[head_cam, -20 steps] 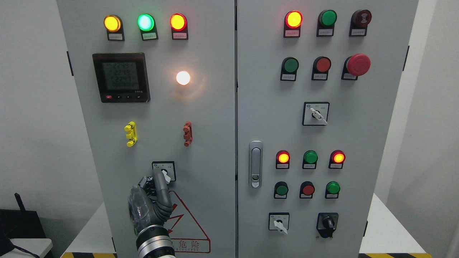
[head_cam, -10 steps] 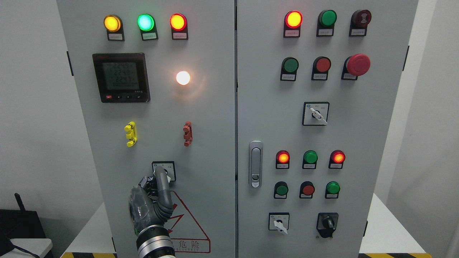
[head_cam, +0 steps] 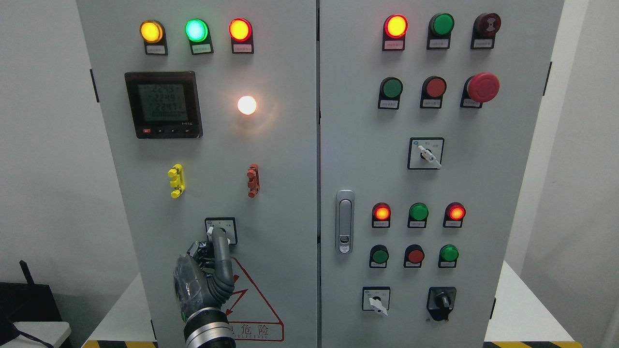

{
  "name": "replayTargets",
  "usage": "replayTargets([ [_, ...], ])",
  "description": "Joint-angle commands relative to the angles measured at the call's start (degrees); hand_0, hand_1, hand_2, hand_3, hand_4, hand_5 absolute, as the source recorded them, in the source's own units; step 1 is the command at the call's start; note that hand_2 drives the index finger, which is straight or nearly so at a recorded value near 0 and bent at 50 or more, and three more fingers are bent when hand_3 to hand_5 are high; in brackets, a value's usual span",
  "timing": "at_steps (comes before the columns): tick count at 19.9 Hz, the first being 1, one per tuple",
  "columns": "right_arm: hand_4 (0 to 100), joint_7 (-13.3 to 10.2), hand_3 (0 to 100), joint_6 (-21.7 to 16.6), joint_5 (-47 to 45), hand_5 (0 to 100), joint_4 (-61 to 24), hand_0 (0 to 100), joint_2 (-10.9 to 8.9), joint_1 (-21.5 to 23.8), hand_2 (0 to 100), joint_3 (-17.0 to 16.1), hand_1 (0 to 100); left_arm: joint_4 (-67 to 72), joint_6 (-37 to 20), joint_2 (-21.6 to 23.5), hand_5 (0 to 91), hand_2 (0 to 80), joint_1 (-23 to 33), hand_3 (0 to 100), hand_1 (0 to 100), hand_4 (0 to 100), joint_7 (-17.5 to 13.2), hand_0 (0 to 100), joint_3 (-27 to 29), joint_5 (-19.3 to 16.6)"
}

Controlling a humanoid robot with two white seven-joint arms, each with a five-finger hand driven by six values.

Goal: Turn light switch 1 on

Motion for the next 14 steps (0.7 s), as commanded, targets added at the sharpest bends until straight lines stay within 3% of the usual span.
replayTargets([
  [1, 0, 0.0, 0, 0.0, -1.1, 0, 0.0, 12, 0.0, 0.0, 0, 0.0, 39, -1.7, -1.7, -0.1, 77.7, 58.7, 2.0, 74, 16, 80, -0.7, 37, 0.1, -0.1],
  [6, 0, 0.0, 0, 0.0, -1.0, 0, 0.0, 12, 0.0, 0.0, 0, 0.0, 39, -3.6, -3.5, 0.0, 77.8, 59.6, 3.8, 76, 17, 81, -0.7, 36, 0.4, -0.1],
  [12, 0, 0.0, 0, 0.0, -1.0, 0, 0.0, 12, 0.0, 0.0, 0, 0.0, 39, -3.6, -14.7, 0.5, 78.7, 62.1, 10.4, 78, 20, 83, -0.8, 36, 2.3, -0.3],
  [14, 0, 0.0, 0, 0.0, -1.0, 0, 0.0, 12, 0.0, 0.0, 0, 0.0, 39, -3.5, -19.5, 0.9, 79.3, 62.9, 12.8, 80, 20, 84, -2.5, 37, 4.7, -0.2],
])
